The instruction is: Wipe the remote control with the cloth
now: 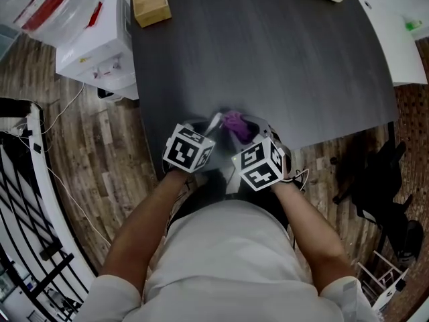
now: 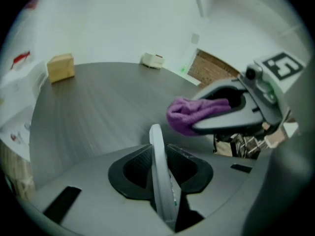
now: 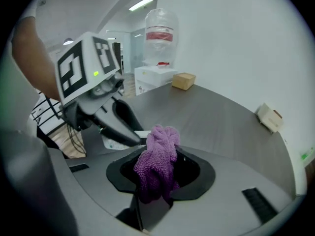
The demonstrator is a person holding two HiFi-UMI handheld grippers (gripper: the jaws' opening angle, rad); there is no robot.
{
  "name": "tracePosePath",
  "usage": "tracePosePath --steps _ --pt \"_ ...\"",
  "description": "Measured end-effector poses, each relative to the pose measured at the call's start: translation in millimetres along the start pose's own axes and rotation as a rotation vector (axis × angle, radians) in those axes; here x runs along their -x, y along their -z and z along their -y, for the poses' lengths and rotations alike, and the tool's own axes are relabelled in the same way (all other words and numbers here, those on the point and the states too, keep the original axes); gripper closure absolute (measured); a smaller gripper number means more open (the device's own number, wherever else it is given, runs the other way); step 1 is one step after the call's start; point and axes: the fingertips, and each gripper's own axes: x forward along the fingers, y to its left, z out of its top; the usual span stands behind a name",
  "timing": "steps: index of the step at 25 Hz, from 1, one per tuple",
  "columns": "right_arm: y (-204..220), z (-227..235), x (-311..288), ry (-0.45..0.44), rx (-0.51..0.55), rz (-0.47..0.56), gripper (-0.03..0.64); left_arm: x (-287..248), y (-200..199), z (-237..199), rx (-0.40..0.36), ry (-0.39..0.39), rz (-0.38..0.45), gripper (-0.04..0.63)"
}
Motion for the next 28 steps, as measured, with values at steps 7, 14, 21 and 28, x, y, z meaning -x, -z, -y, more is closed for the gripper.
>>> tracePosePath --steps 7,14,21,28 --pt "-22.8 -5.1 -10.3 0.057 0.252 0.007 0.486 -2.2 5.1 21.4 -0.378 -0.150 -0.013 0.504" --pt "-4.5 -2.8 -17.7 0.058 0.293 -0.092 0.486 -1.0 38.6 15.3 -0.408 -0.176 -0.057 0.457" --pt "14.7 -7.0 -22.1 0.039 0.283 -0.136 0.486 4.3 49.1 14.1 -0.455 -0.219 0.045 0.460" --pt "-13.6 -19.2 6.6 0.151 0.346 0.003 0.486 5.4 50.7 14.8 -0.439 -0.245 0.069 0.469"
